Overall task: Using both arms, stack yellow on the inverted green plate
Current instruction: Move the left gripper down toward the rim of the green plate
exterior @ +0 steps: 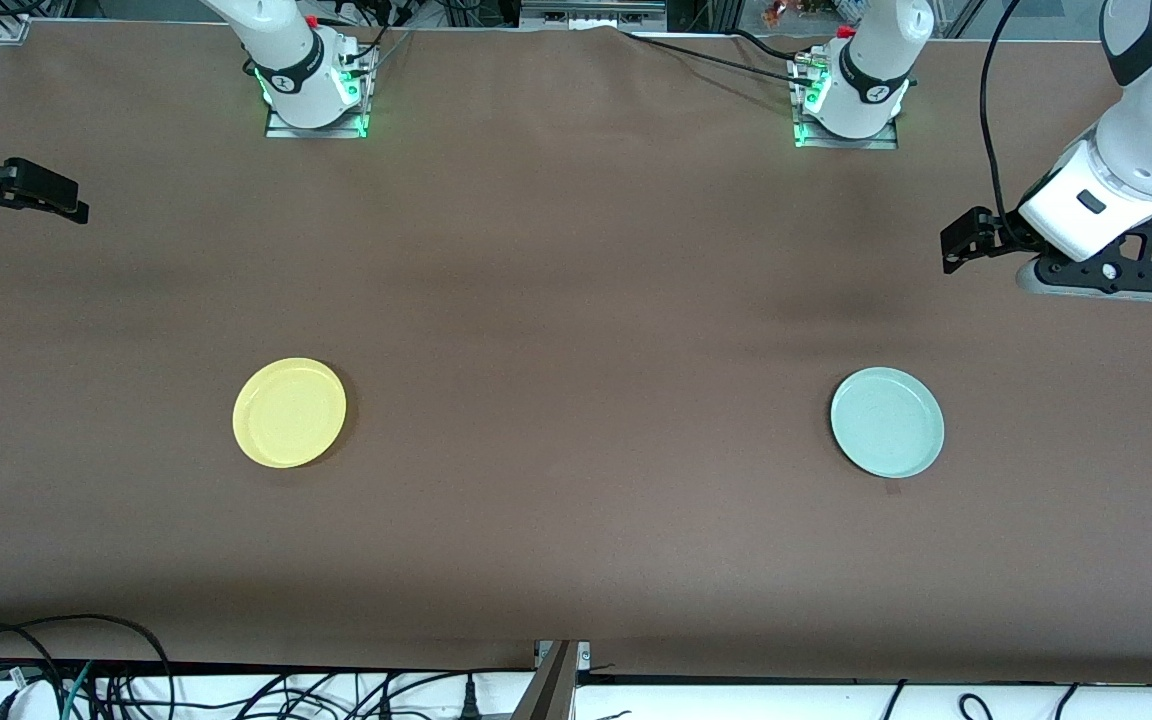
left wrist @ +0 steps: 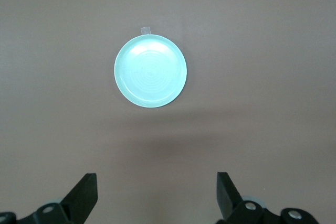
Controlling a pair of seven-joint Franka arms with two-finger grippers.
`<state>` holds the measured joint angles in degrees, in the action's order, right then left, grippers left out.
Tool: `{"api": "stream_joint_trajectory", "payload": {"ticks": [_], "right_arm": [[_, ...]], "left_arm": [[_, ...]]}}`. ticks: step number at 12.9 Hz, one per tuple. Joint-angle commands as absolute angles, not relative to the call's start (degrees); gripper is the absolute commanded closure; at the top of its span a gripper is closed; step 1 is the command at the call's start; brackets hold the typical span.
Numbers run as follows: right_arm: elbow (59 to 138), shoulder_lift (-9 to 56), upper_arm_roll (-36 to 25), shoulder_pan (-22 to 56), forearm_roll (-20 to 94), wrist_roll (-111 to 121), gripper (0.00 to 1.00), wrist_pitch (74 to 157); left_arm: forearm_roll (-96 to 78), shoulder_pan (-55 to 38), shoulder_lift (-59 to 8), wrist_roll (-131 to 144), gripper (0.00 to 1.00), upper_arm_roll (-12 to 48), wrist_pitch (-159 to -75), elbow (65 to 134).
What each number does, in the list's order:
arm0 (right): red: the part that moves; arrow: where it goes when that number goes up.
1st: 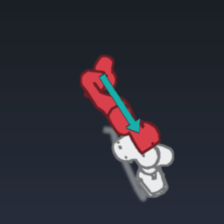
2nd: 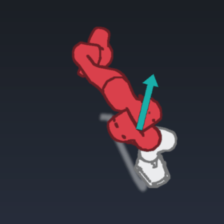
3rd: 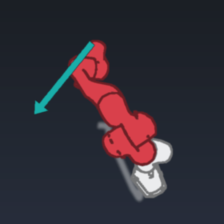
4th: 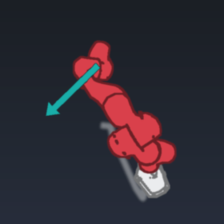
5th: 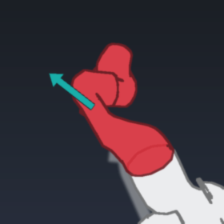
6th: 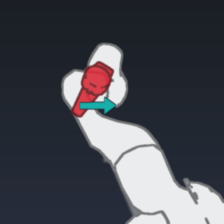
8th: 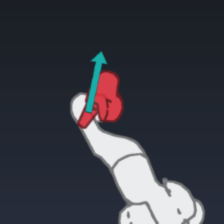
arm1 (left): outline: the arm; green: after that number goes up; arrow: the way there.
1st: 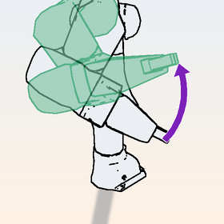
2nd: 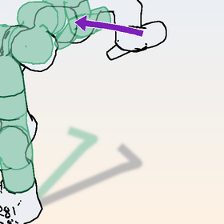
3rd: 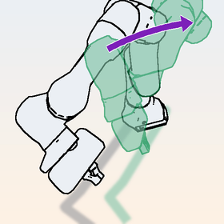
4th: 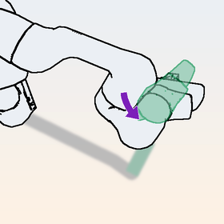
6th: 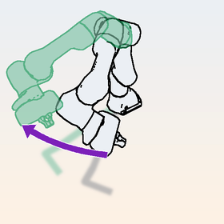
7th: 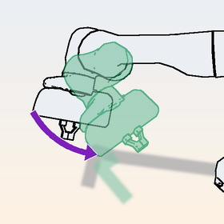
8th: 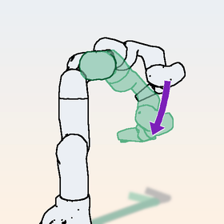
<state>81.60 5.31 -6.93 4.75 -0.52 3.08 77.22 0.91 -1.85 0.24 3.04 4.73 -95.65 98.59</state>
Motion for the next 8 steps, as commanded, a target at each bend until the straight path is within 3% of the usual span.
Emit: {"api": "stream_joint_trajectory", "payload": {"ticks": [1, 8], "right_arm": [[81.7, 5.0, -7.0, 4.5, -0.3, 3.9, 0.00, 77.3], [81.7, 4.8, -9.2, 4.9, -0.3, 3.9, 0.00, 76.9]], "left_arm": [[0.6, -1.4, -0.6, 1.6, 0.00, 4.9, -94.1, 96.5], [0.6, -1.4, -1.7, 1.6, 0.00, 4.7, -94.1, 96.0]]}}
